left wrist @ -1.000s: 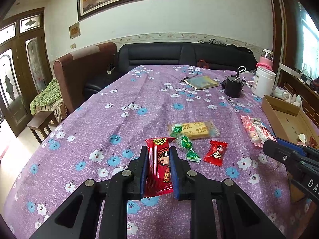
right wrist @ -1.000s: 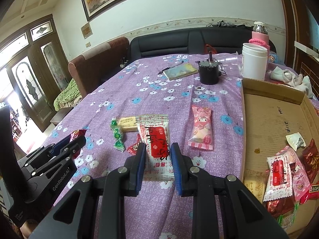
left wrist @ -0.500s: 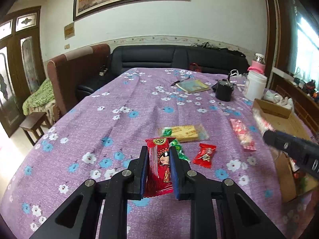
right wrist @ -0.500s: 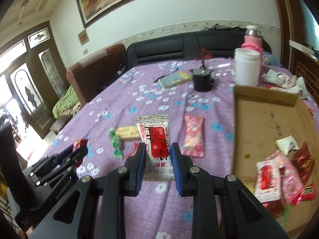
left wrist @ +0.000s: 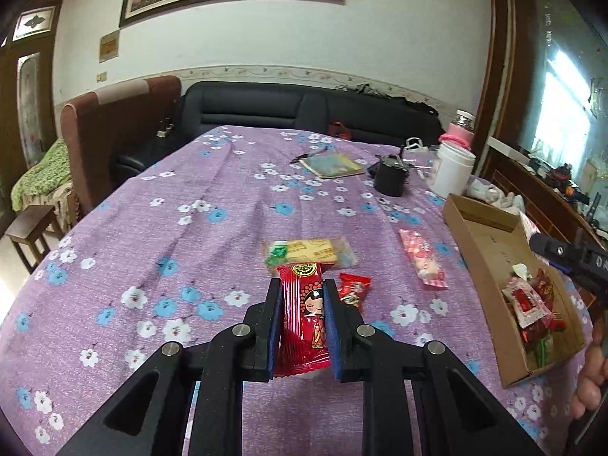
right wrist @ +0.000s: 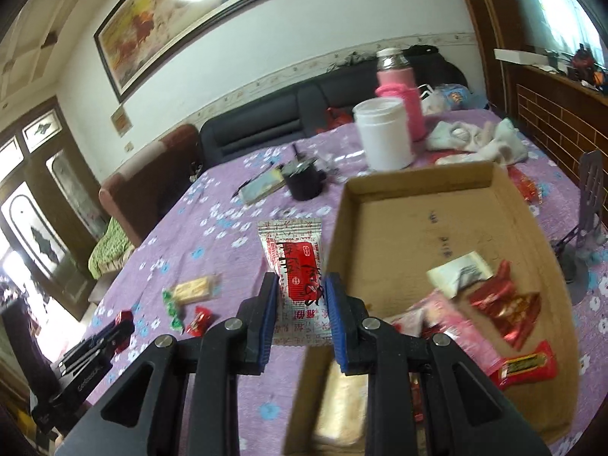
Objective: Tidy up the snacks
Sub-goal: 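Lower and release the white-red packet with the right tool while the left tool releases the red packet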
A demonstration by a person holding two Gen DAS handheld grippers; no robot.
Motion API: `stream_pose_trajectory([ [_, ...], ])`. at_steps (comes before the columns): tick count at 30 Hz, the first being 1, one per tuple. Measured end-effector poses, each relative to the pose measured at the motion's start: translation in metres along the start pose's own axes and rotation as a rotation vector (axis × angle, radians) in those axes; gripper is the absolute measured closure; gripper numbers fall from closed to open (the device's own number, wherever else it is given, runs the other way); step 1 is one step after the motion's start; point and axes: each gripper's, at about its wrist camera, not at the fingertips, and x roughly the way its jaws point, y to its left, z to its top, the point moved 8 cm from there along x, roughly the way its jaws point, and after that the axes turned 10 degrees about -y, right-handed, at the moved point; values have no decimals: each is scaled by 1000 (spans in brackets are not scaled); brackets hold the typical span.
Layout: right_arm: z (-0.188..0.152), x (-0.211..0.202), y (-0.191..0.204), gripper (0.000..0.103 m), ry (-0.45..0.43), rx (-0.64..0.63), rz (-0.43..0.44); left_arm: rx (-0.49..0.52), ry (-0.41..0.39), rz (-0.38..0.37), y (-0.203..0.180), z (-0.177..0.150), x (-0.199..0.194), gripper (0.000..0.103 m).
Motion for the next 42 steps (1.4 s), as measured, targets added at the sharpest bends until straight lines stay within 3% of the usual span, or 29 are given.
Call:
stream_pose_trajectory([
  [6,15,-5,-51,79,-16,129,-41,48,-2,-16,-19,0,-5,82],
  [12,28,-14,-87,78,-39,163,-97,124,4,-86,-65,6,-22,82],
  [20,28,-16,-112,78,-29,214,-126,184,27,-273,-164,23,-29,82],
  [28,18,-6,-121,78,30,189,-177,222,129,-383,-252,-9,3,83],
  [33,6,5,-130,78,86,213,-186,231,167,-405,-267,-33,14,83],
  [42,-6,17,-121,78,132,143,-231,251,184,-425,-264,-49,25,83],
])
